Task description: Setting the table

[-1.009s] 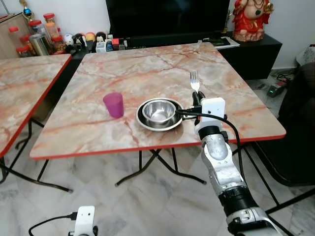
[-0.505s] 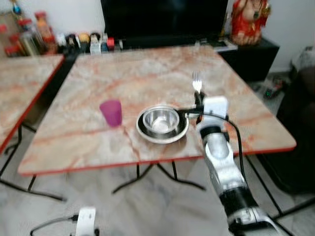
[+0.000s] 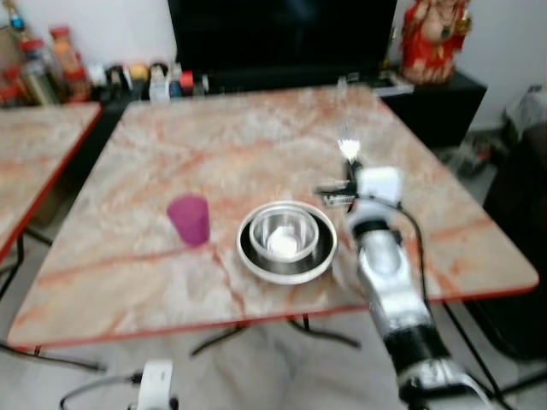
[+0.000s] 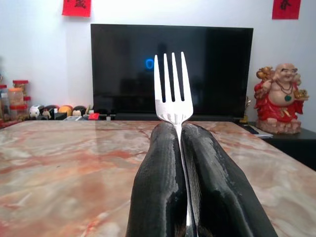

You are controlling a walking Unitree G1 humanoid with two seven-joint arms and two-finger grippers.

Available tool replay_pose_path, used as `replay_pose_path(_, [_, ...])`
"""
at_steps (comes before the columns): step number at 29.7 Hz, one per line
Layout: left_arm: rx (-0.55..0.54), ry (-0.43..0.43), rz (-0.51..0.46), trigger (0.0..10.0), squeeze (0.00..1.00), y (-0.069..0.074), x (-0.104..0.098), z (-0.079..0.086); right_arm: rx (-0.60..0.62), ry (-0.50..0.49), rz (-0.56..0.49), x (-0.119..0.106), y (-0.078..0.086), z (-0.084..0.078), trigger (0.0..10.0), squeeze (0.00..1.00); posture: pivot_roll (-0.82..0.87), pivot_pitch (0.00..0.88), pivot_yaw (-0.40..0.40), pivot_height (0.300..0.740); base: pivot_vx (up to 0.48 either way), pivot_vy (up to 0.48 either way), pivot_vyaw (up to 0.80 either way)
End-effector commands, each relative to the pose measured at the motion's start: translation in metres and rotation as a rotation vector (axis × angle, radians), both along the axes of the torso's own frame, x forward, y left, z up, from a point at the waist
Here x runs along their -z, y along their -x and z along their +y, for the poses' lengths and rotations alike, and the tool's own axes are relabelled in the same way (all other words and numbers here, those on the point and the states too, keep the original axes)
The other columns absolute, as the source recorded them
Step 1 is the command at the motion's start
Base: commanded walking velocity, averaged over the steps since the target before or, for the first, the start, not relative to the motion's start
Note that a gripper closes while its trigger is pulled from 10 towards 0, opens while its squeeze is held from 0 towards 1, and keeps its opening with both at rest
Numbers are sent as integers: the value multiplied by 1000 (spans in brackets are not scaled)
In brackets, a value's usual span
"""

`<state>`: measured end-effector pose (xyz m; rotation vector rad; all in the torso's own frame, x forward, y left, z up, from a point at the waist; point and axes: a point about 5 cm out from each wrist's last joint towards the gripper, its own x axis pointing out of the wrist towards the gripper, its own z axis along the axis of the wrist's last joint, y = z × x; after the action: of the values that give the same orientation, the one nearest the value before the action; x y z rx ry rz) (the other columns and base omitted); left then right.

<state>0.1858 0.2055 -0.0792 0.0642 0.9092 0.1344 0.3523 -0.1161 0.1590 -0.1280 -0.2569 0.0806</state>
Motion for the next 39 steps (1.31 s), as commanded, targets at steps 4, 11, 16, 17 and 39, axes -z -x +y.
replay_pose_path(4, [19,9,15,10000,0,2,2,-6,16,10,0,-2,-1,-8,10000,0,-96,0,48,693,0,0,0])
replay_pose_path(11, [4,-3,14,10000,0,2,2,-5,22,25,9,1,1,-11,10000,0,-91,0,37,693,0,0,0])
replay_pose_path(16, [-2,-2,16,10000,0,3,3,-5,22,33,9,0,1,-11,10000,0,-93,0,36,693,0,-103,0])
replay_pose_path(17, [-3,-2,17,10000,0,4,3,-5,22,35,9,0,1,-11,10000,0,-93,0,35,693,0,-270,0])
replay_pose_path(39, [-16,-10,28,10000,0,7,4,-4,20,39,70,9,1,-9,10000,0,-81,0,28,693,0,-153,0])
